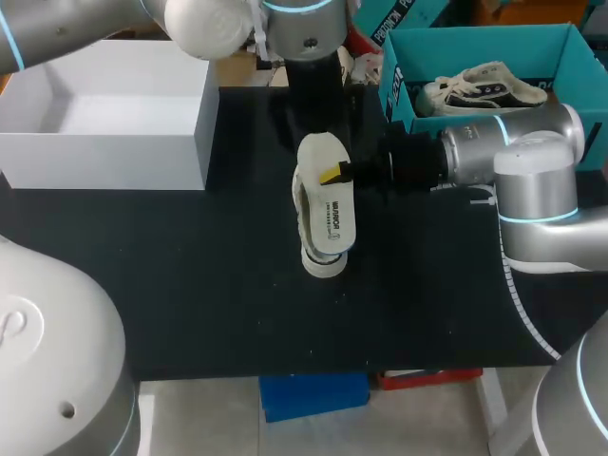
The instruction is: Take the shoe out of the shoebox, open the shoe tongue, remove and reinsert the insole, then place the shoe into the shoebox
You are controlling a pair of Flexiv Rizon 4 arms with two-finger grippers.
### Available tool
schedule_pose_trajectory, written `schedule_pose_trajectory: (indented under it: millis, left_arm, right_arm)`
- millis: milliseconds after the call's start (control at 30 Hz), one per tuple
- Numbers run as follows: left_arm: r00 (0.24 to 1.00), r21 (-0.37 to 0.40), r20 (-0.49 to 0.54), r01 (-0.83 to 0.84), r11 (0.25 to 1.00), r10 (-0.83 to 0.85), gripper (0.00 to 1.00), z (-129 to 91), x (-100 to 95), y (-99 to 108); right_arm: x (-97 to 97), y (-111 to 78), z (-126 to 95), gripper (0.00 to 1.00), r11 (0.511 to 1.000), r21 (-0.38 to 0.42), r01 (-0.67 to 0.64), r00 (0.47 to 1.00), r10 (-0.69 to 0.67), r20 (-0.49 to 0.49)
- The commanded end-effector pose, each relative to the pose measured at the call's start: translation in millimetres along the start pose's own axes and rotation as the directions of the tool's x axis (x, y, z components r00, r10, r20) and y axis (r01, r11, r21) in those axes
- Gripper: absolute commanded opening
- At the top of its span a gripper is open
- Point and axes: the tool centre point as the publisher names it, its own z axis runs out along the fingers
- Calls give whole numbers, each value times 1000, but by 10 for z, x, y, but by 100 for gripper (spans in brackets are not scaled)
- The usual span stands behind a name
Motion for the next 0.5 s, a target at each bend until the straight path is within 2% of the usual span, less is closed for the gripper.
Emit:
schedule_pose_trajectory:
  millis: [33, 267, 500]
  left_arm:
    - [1000, -31, -3, -2, 1000, 2, 100, -66, 62, -298]
    - [1000, -37, -19, -20, 999, 20, 100, -102, 73, -715]
    - [1000, -36, 26, -6, 999, 7, 100, -71, 155, -1003]
  right_arm:
    - [-1, 4, 3, 0, 1000, 1, -1, 1000, 1, 1]
    - [-1, 4, 3, 0, 1000, 1, -1, 1000, 1, 1]
    - [-1, 4, 3, 0, 1000, 1, -1, 1000, 1, 1]
